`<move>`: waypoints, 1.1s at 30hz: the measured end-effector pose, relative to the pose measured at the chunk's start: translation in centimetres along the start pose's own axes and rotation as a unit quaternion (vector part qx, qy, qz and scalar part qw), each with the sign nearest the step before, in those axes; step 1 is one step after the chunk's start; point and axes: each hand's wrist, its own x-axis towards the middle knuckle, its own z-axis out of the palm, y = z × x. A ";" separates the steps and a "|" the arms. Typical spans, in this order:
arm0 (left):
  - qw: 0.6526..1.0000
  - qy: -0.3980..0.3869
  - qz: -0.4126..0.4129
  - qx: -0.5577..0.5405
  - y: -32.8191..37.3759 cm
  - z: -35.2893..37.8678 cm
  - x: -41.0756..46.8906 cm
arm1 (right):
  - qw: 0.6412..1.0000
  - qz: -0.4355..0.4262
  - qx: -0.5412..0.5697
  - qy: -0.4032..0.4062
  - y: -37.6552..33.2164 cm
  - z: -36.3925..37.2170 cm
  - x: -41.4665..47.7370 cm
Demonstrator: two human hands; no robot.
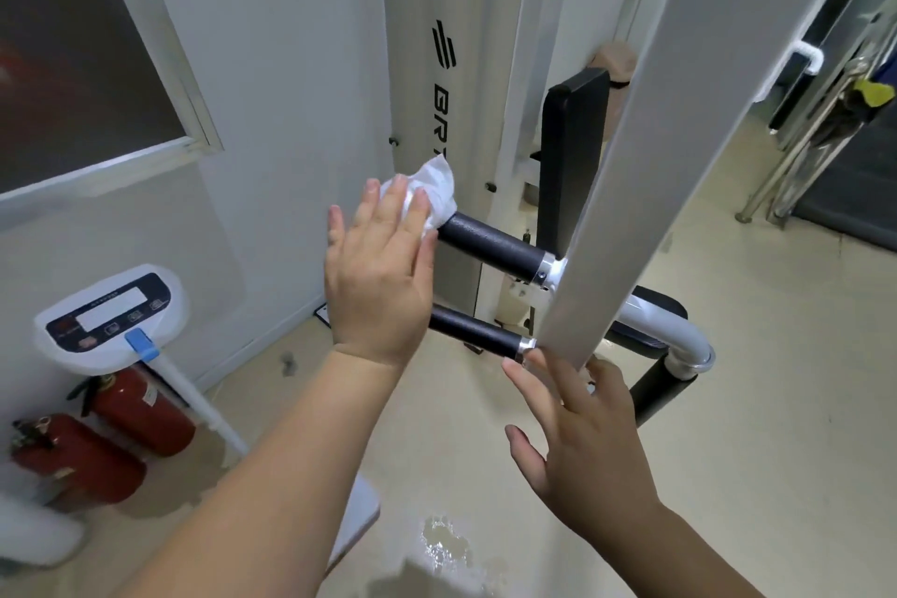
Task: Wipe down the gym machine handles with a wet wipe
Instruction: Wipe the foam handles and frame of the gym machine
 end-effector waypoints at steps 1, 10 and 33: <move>0.998 0.002 -0.053 -0.034 0.1 -0.1 0.4 | 1.000 -0.004 0.003 -0.001 0.0 0.0 0.0; 0.890 -0.006 -0.303 -0.341 4.3 -1.5 1.1 | 0.999 -0.009 0.031 -0.013 1.1 0.4 -0.7; 0.992 -0.126 -0.003 -0.001 5.5 -0.3 0.9 | 0.995 -0.064 0.068 -0.036 4.6 -0.4 -0.3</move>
